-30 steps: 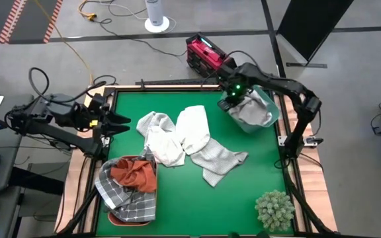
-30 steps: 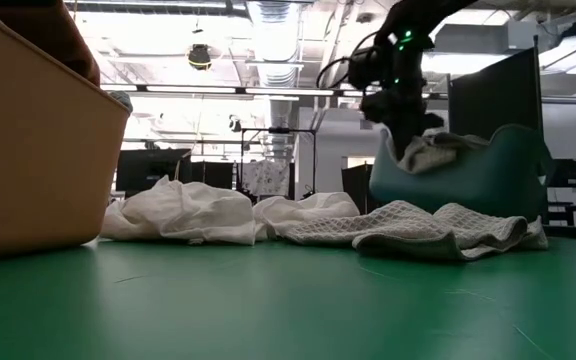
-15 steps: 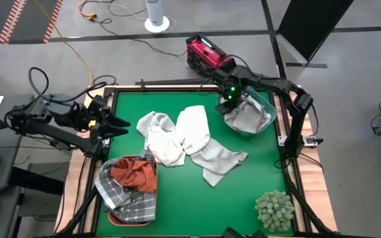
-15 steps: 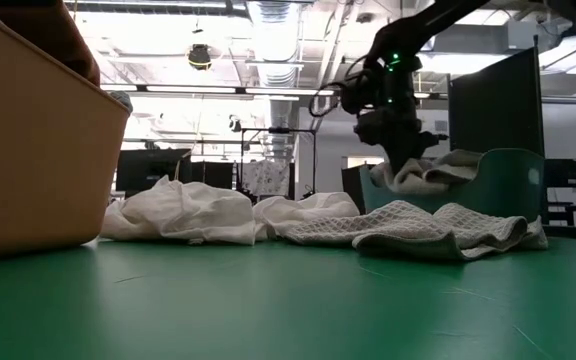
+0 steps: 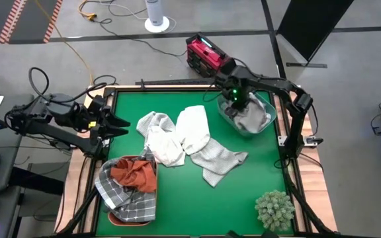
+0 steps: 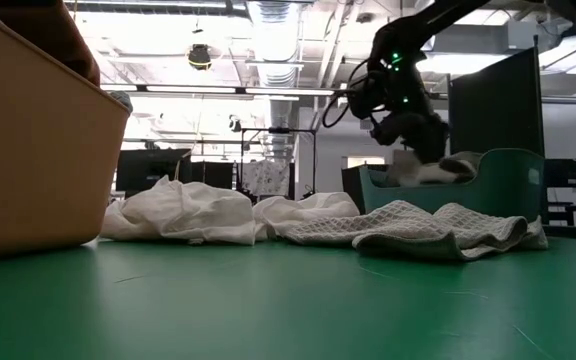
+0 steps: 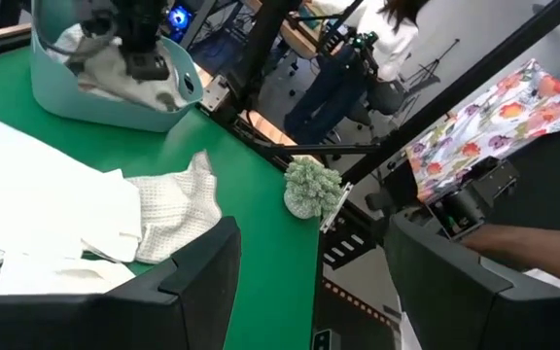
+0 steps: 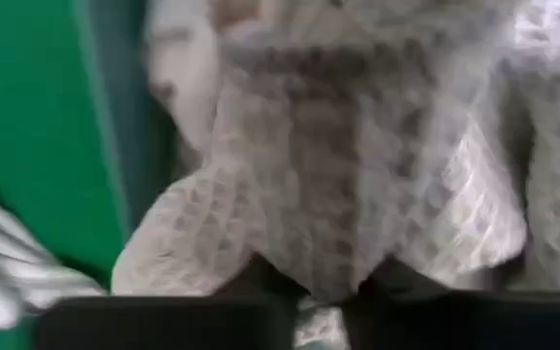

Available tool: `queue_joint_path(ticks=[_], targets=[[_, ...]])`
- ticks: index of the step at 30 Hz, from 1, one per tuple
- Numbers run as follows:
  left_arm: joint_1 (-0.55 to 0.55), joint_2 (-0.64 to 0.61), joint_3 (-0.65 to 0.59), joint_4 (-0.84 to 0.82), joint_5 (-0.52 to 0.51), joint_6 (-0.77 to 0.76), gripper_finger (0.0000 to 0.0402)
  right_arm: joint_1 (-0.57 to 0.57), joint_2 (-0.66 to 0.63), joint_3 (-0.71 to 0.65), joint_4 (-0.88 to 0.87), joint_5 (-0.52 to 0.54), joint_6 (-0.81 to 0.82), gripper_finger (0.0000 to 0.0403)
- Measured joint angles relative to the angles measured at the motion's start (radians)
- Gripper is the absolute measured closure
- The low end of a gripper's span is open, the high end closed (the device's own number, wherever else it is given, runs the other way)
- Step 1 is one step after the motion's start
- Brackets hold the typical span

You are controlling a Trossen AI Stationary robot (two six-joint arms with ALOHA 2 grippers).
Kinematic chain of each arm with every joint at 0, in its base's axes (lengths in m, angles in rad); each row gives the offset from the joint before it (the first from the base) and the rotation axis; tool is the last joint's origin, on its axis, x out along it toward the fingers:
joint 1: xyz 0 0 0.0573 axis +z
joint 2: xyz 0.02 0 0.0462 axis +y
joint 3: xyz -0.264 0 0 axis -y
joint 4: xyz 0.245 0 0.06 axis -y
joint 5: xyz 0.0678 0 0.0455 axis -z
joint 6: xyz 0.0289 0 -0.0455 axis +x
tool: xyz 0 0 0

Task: Sort towels by color in basket
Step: Put the light gray towel into the green bin

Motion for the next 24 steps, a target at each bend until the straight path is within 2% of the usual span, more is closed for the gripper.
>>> queue_joint_path(ticks=[2,3,5,9,12,16,20,24], targets=[[0.0,0.0,0.0,0.0,0.0,0.0,0.0159,-0.001,-0.001,0.0,-0.036,0.049,-0.014,0.0363],[0.0,0.0,0.0,-0.001,0.0,0.0,0.0159,-0.004,-0.004,0.0,-0.049,0.062,-0.019,0.0376],[0.0,0.0,0.0,-0.005,0.0,0.0,0.0159,-0.008,-0.015,0.0,-0.052,0.073,-0.024,0.0376],[0.0,0.001,0.0,-0.033,0.0,-0.001,0.0159,-0.008,-0.011,-0.004,-0.028,0.143,-0.04,0.0322],[0.0,0.003,0.0,-0.049,0.0,-0.002,0.0159,-0.006,-0.01,-0.045,0.067,0.146,-0.1,0.0278],[0.0,0.003,0.0,-0.049,0.0,-0.004,0.0159,0.002,-0.009,-0.08,0.121,0.115,-0.105,0.0224],[0.0,0.003,0.0,-0.048,0.0,-0.003,0.0159,-0.011,-0.008,-0.072,0.064,0.105,-0.106,0.0174],[0.0,0.003,0.0,-0.05,0.0,-0.003,0.0159,-0.035,-0.016,0.023,-0.075,0.102,-0.107,0.0144]])
